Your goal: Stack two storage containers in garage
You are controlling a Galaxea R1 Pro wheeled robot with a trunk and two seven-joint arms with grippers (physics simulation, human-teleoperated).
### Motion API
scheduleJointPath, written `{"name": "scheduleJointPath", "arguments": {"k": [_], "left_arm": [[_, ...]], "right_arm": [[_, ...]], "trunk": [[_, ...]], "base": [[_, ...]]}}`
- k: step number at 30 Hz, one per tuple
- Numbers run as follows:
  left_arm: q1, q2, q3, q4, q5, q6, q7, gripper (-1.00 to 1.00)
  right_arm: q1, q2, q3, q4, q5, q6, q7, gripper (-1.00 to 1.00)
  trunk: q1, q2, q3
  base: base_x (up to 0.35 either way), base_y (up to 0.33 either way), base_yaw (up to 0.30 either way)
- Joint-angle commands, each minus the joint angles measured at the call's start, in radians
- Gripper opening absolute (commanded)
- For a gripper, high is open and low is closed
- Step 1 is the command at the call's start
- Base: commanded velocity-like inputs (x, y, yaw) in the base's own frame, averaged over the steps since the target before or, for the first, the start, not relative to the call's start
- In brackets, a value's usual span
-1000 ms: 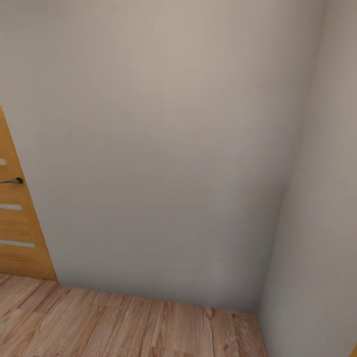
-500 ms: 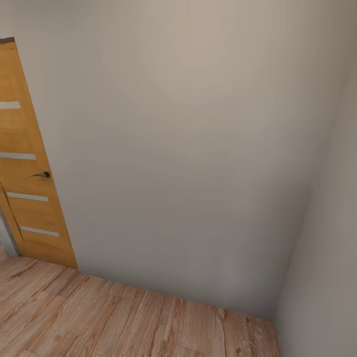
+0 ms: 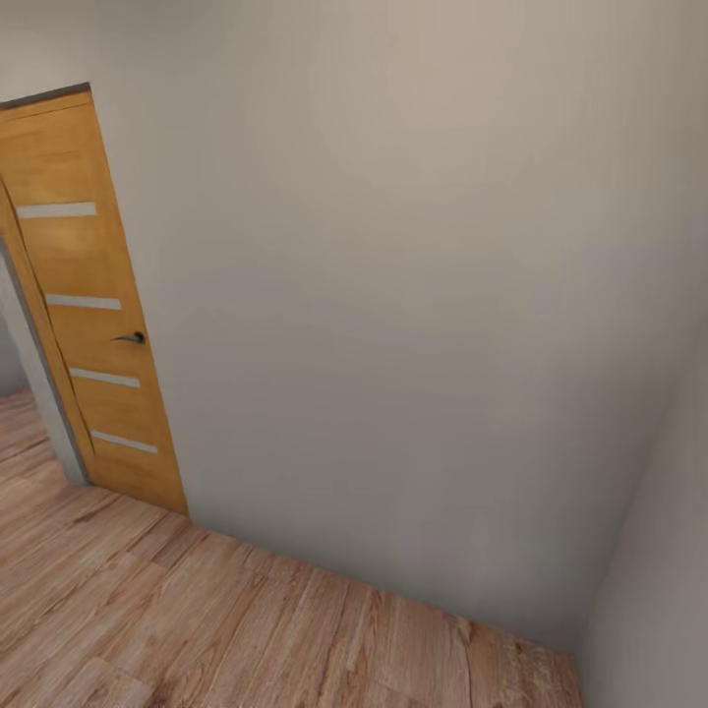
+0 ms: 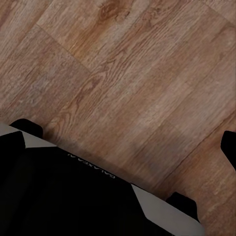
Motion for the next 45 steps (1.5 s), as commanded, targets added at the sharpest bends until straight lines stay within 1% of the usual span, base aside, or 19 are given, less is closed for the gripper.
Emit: {"name": "scheduleJointPath", "arguments": {"k": [1, 30, 33, 41, 45], "left_arm": [[-0.001, 0.000, 0.004, 0.001, 0.002, 0.001, 0.002, 1.00], [-0.001, 0.000, 0.004, 0.001, 0.002, 0.001, 0.002, 1.00], [-0.001, 0.000, 0.004, 0.001, 0.002, 0.001, 0.002, 1.00], [-0.001, 0.000, 0.004, 0.001, 0.002, 0.001, 0.002, 1.00], [-0.001, 0.000, 0.004, 0.001, 0.002, 0.001, 0.002, 1.00]], "right_arm": [[-0.002, 0.000, 0.008, 0.004, 0.000, -0.008, 0.000, 1.00], [-0.002, 0.000, 0.008, 0.003, -0.002, -0.006, 0.000, 1.00], [-0.002, 0.001, 0.008, 0.003, -0.002, -0.006, 0.000, 1.00], [-0.002, 0.001, 0.008, 0.003, -0.002, -0.006, 0.000, 1.00], [-0.002, 0.000, 0.008, 0.003, -0.002, -0.006, 0.000, 1.00]], "trunk": [[0.000, -0.001, -0.001], [0.000, -0.001, -0.001], [0.000, -0.001, -0.001], [0.000, -0.001, -0.001], [0.000, -0.001, -0.001]], "base": [[0.000, 0.000, 0.029], [0.000, 0.000, 0.003], [0.000, 0.000, 0.129], [0.000, 0.000, 0.267], [0.000, 0.000, 0.121]]}}
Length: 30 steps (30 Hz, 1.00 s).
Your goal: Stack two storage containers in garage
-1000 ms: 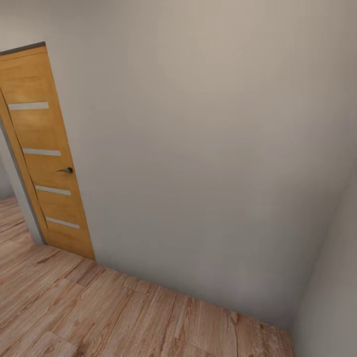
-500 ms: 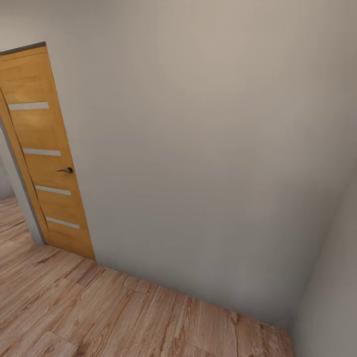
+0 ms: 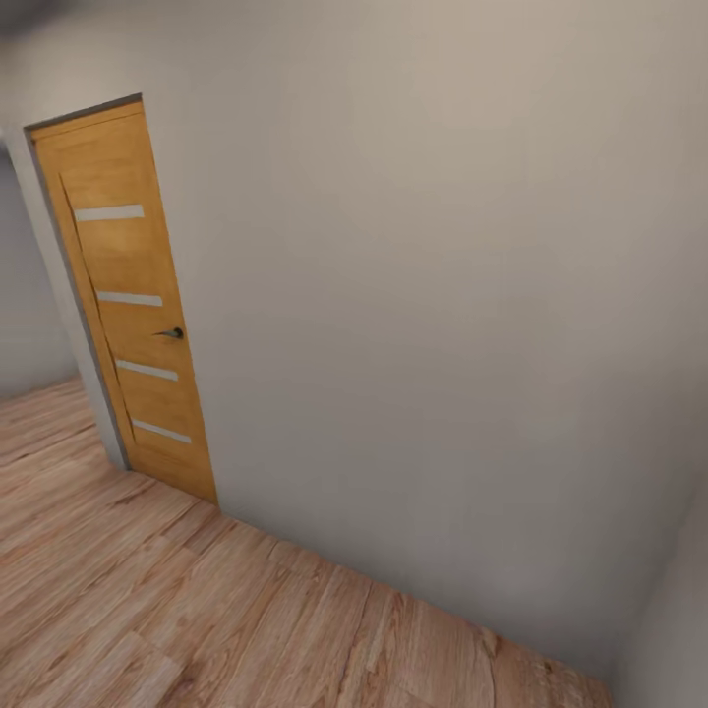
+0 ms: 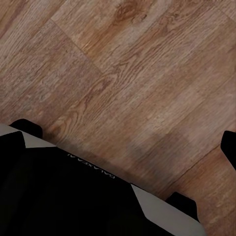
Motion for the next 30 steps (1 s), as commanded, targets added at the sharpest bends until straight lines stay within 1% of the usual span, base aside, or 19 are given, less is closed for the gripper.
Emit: {"name": "scheduleJointPath", "arguments": {"k": [1, 10, 19, 23, 30], "left_arm": [[-0.001, 0.000, 0.004, 0.001, 0.002, 0.001, 0.002, 1.00], [-0.001, 0.000, 0.004, 0.001, 0.002, 0.001, 0.002, 1.00], [-0.001, 0.000, 0.004, 0.001, 0.002, 0.001, 0.002, 1.00], [-0.001, 0.000, 0.004, 0.001, 0.002, 0.001, 0.002, 1.00], [-0.001, 0.000, 0.004, 0.001, 0.002, 0.001, 0.002, 1.00]], "right_arm": [[-0.001, -0.001, 0.008, 0.004, 0.000, -0.008, 0.000, 1.00], [-0.002, -0.001, 0.008, 0.004, 0.000, -0.008, 0.000, 1.00], [-0.001, 0.000, 0.008, 0.004, 0.000, -0.008, 0.000, 1.00], [-0.002, 0.001, 0.008, 0.004, 0.001, -0.009, 0.000, 1.00], [-0.001, 0.001, 0.008, 0.004, 0.001, -0.009, -0.001, 1.00]], "trunk": [[0.000, -0.001, -0.001], [0.000, -0.001, -0.001], [0.000, -0.001, -0.001], [0.000, -0.001, -0.001], [0.000, -0.001, -0.001]], "base": [[0.000, 0.000, 0.025], [0.011, 0.002, 0.003], [0.284, 0.123, 0.006], [0.154, 0.050, 0.199], [0.020, 0.007, 0.276]]}}
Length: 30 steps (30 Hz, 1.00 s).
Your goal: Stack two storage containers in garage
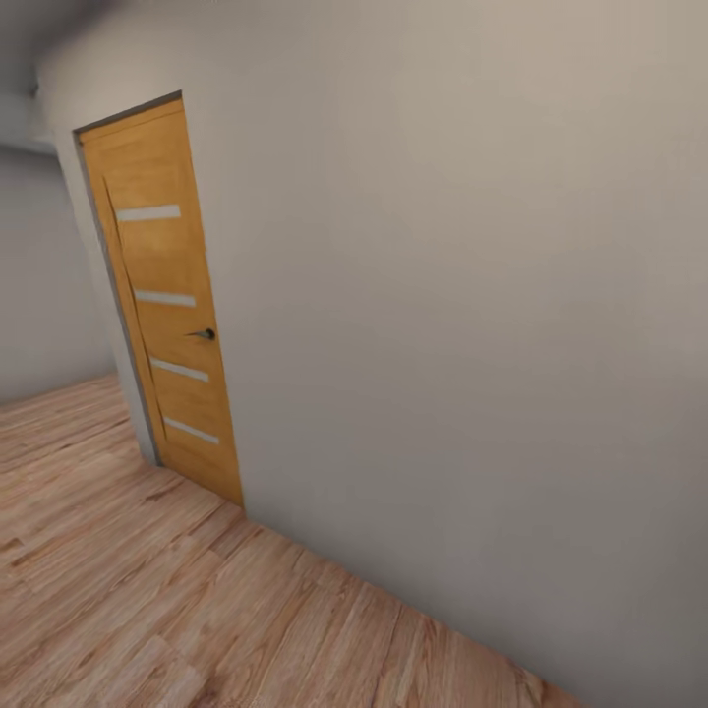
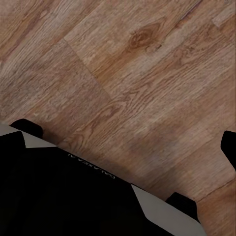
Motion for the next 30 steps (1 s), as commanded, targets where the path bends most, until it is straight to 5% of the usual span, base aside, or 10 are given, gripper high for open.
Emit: {"name": "scheduleJointPath", "arguments": {"k": [1, 13, 20, 30], "left_arm": [[-0.001, 0.000, 0.004, 0.001, 0.002, 0.001, 0.002, 1.00], [-0.001, 0.000, 0.004, 0.001, 0.002, 0.001, 0.002, 1.00], [-0.001, 0.000, 0.004, 0.001, 0.002, 0.001, 0.002, 1.00], [-0.001, 0.000, 0.004, 0.001, 0.003, 0.001, 0.002, 1.00]], "right_arm": [[-0.002, 0.000, 0.008, 0.004, 0.000, -0.007, 0.000, 1.00], [-0.002, -0.004, 0.009, 0.003, 0.001, -0.006, 0.001, 1.00], [-0.002, -0.003, 0.008, 0.004, 0.000, -0.007, 0.000, 1.00], [-0.002, 0.000, 0.009, 0.004, 0.000, -0.007, -0.001, 1.00]], "trunk": [[0.000, -0.001, -0.001], [0.000, -0.001, -0.001], [0.000, -0.001, -0.001], [0.000, -0.001, -0.001]], "base": [[0.002, 0.001, 0.258], [0.003, 0.000, 0.040], [0.269, 0.000, 0.000], [0.109, 0.000, 0.239]]}}
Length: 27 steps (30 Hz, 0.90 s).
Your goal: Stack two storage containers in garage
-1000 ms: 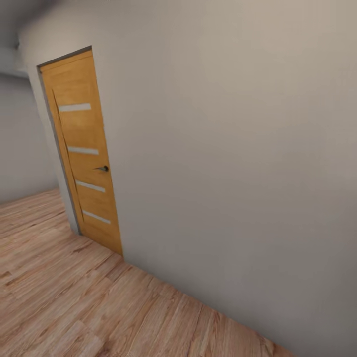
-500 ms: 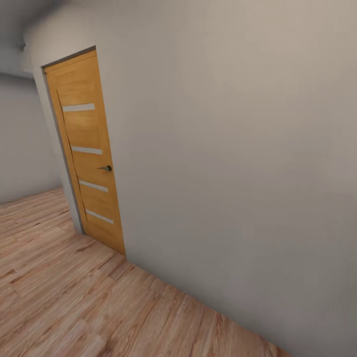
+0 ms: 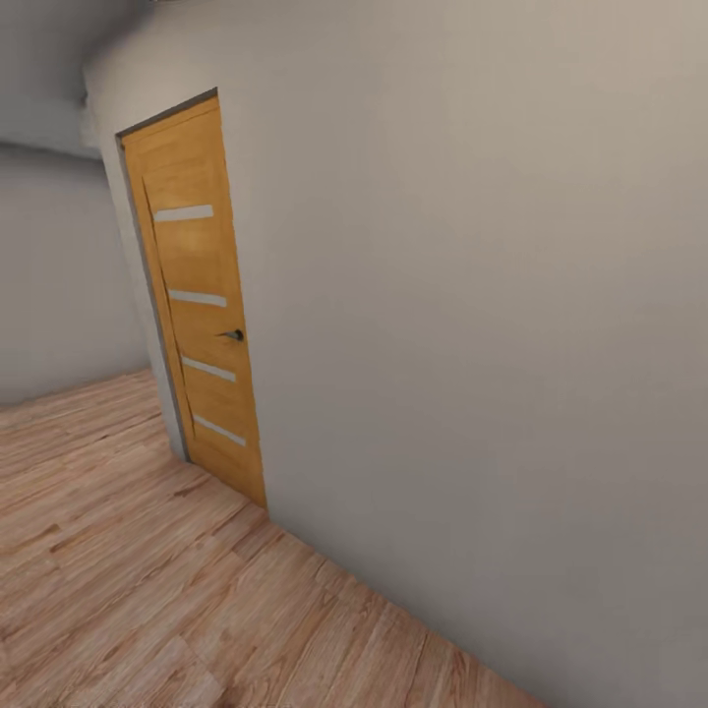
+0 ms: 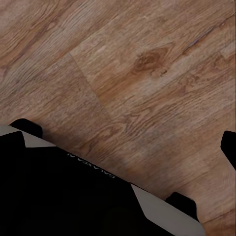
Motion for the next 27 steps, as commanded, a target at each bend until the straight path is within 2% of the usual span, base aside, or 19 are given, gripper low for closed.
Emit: {"name": "scheduleJointPath", "arguments": {"k": [1, 20, 27], "left_arm": [[-0.001, 0.000, 0.004, 0.001, 0.002, 0.001, 0.002, 1.00], [-0.001, -0.002, 0.004, 0.001, 0.001, 0.001, 0.002, 1.00], [-0.001, -0.002, 0.004, 0.000, 0.000, 0.001, 0.002, 1.00]], "right_arm": [[-0.002, 0.000, 0.008, 0.004, 0.000, -0.008, 0.000, 1.00], [-0.002, 0.000, 0.008, 0.004, 0.000, -0.008, 0.000, 1.00], [-0.002, -0.001, 0.007, 0.004, 0.000, -0.008, 0.000, 1.00]], "trunk": [[0.000, -0.001, -0.001], [0.000, -0.001, -0.001], [0.000, -0.001, -0.001]], "base": [[0.006, 0.000, 0.274], [0.000, 0.000, 0.275], [0.249, 0.000, 0.085]]}}
